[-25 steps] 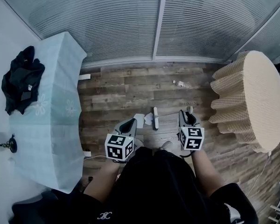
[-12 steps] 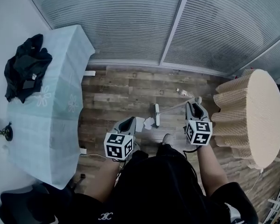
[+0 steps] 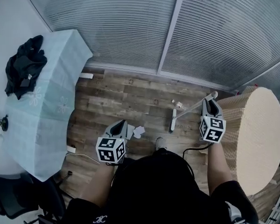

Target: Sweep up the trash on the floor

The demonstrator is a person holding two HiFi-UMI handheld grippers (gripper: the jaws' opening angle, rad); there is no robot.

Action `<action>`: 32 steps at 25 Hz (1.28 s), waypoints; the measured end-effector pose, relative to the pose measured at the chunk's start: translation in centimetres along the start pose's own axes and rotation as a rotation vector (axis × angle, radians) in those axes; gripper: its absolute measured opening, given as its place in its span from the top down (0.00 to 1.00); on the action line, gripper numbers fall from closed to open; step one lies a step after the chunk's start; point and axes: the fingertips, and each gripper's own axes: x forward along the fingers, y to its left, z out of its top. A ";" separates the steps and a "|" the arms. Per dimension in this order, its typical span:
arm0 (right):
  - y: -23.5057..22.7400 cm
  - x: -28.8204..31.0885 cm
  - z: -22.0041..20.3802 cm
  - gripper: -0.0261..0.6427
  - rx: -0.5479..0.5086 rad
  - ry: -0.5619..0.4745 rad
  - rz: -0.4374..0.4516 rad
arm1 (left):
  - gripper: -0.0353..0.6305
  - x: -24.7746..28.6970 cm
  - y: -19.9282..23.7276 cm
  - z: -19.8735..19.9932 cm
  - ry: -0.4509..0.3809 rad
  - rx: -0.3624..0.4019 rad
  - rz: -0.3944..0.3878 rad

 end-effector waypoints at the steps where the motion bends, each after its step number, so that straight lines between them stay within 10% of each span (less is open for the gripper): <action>1: -1.6 0.5 -0.1 0.81 -0.018 -0.001 0.008 | 0.95 0.7 -1.3 0.1 -0.007 -0.014 0.011; 15: -12.4 13.1 -5.4 0.81 -0.260 0.066 0.105 | 0.95 3.0 -7.8 0.2 0.008 -0.071 0.211; 32: 7.7 9.9 -5.5 0.81 -0.324 0.025 0.470 | 0.95 -4.6 -6.3 -2.3 -0.056 -0.120 0.369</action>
